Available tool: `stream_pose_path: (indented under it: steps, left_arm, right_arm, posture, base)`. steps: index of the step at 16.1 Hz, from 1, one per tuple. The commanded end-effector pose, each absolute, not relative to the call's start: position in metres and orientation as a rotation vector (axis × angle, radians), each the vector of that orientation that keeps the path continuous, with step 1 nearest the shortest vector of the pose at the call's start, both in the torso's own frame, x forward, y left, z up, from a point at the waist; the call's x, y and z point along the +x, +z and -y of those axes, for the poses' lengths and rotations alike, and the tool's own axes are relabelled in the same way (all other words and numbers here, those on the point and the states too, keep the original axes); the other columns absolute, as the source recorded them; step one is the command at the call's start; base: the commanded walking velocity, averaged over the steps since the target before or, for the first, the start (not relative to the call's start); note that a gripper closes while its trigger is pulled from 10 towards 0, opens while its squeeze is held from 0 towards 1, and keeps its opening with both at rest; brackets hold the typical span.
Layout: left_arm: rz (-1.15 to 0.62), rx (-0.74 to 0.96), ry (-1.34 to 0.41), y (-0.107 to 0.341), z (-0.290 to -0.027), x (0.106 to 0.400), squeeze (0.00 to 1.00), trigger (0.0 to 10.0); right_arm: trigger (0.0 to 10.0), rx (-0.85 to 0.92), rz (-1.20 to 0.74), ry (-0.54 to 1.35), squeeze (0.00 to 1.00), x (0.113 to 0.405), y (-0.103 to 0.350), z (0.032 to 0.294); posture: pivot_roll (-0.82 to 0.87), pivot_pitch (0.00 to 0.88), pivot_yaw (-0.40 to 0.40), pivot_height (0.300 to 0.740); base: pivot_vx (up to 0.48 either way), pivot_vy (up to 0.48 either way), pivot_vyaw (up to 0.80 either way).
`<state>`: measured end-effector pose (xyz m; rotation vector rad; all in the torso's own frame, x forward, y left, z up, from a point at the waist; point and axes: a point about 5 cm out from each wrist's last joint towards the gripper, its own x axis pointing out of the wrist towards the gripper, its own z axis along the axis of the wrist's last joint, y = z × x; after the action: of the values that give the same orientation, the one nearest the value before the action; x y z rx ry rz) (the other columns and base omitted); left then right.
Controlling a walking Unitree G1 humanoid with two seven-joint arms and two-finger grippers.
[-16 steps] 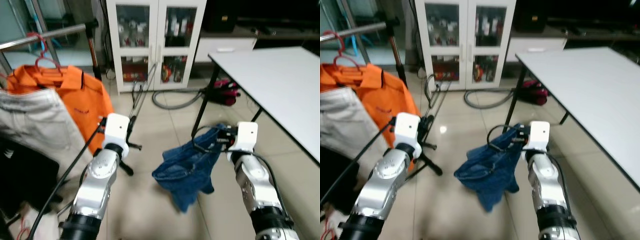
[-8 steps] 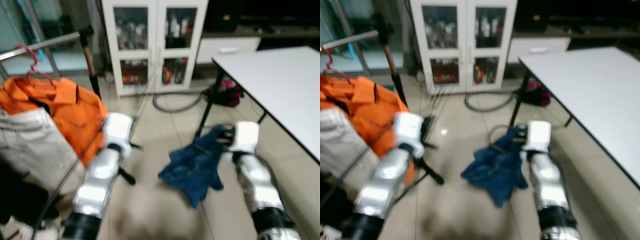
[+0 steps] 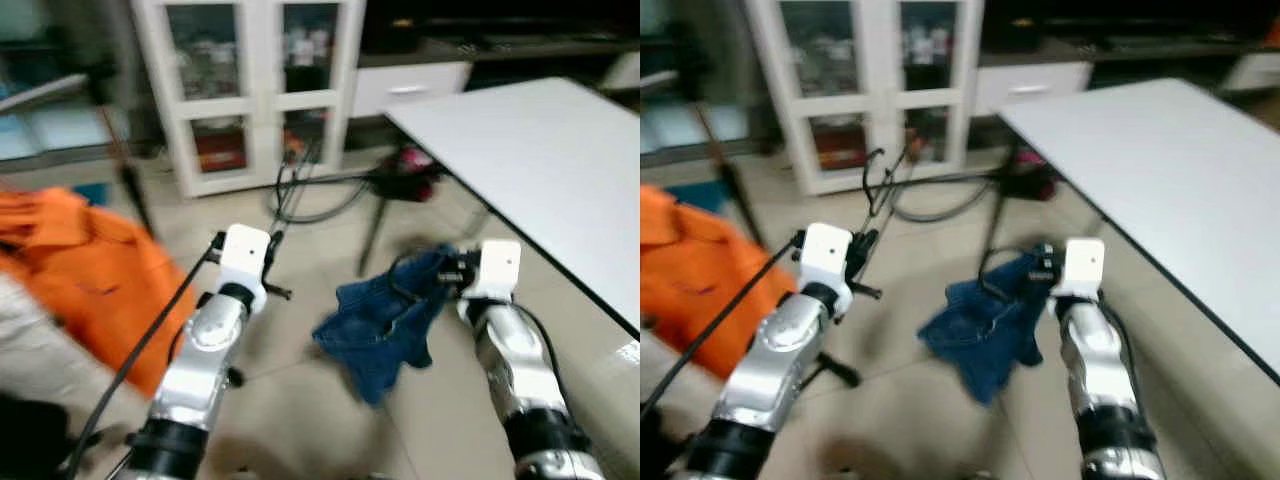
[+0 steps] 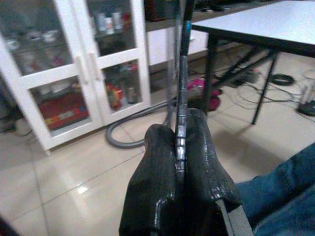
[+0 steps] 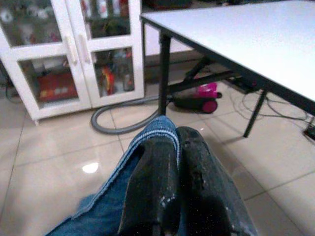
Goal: Hang hanger
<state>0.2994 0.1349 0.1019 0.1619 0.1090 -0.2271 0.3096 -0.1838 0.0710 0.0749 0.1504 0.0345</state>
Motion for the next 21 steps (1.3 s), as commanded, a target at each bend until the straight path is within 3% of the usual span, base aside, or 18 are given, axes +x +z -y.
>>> stream_pose_path:
  steps: [1, 13, 19, 21]
  left_arm:
    - [-0.112, 0.166, -0.216, 0.102, -0.138, 0.299, 0.0, 10.0]
    - [-0.125, 0.173, -0.211, 0.098, -0.142, 0.299, 0.0, 10.0]
    - [-0.096, 0.159, -0.176, 0.102, -0.146, 0.3, 0.0, 10.0]
    - [-0.094, 0.161, -0.173, 0.102, -0.145, 0.3, 0.0, 10.0]
  right_arm:
    - [0.0, 0.072, -0.12, 0.04, 0.0, 0.311, 0.077, 0.182]
    - [0.0, 0.055, -0.115, 0.02, 0.0, 0.309, 0.076, 0.185]
    - [0.0, 0.041, -0.102, 0.035, 0.0, 0.309, 0.078, 0.182]
    - [0.0, 0.017, -0.027, 0.043, 0.0, 0.32, 0.1, 0.183]
  posture:
    - [-0.02, 0.0, -0.046, 0.74]
    - [-0.02, 0.0, -0.055, 0.74]
    - [-0.02, 0.0, -0.057, 0.74]
    - [-0.02, 0.0, -0.056, 0.74]
  base:
    - [0.0, 0.0, -0.76]
    - [0.0, 0.0, -0.76]
    - [0.0, 0.0, 0.0]
    - [0.0, 0.0, 0.0]
